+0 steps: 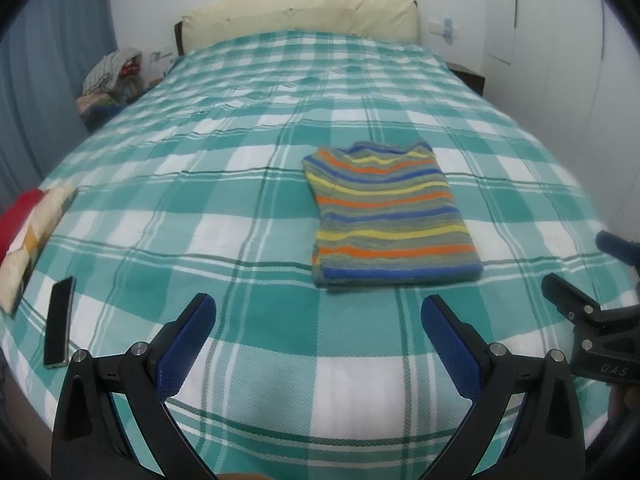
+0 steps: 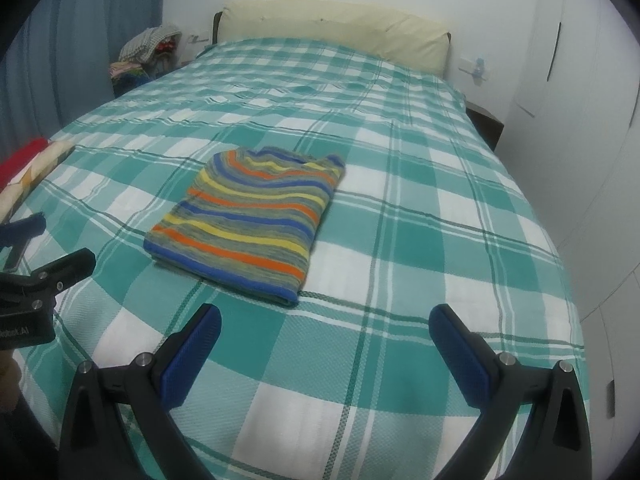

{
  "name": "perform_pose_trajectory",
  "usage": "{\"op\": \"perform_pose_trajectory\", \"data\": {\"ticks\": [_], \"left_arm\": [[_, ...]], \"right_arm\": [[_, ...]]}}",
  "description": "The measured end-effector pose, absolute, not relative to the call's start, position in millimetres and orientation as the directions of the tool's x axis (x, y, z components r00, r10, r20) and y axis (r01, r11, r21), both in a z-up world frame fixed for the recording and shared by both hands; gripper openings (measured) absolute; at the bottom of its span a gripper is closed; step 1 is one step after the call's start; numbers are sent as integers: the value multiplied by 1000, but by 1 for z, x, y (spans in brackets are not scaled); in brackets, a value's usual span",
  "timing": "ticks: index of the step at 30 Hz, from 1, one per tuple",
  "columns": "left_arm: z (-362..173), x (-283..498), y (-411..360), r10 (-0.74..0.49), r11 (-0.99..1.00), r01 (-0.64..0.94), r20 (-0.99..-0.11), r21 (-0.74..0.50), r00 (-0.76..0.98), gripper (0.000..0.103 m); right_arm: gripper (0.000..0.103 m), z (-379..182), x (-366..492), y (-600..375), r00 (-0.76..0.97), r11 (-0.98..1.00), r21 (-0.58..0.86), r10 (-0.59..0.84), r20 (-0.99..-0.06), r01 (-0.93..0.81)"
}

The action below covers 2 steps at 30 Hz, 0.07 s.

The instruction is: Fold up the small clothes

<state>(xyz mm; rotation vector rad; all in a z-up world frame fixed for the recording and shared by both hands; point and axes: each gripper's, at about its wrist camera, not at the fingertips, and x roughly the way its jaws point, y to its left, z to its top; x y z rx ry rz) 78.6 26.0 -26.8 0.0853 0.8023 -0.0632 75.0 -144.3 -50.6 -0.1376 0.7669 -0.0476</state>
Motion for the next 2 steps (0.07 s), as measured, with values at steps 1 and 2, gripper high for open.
{"op": "perform_pose_trajectory", "data": {"ticks": [1,2], "left_arm": [[-26,78,25,-21,994,90,-718,58,696,103],[-26,76,23,-15,994,90,-713,68,701,103]], "right_arm": [[102,-50,75,-144,720,990,-140,-91,-688,-9],[102,-50,75,-144,720,991,-137,-88,-689,-10]]}}
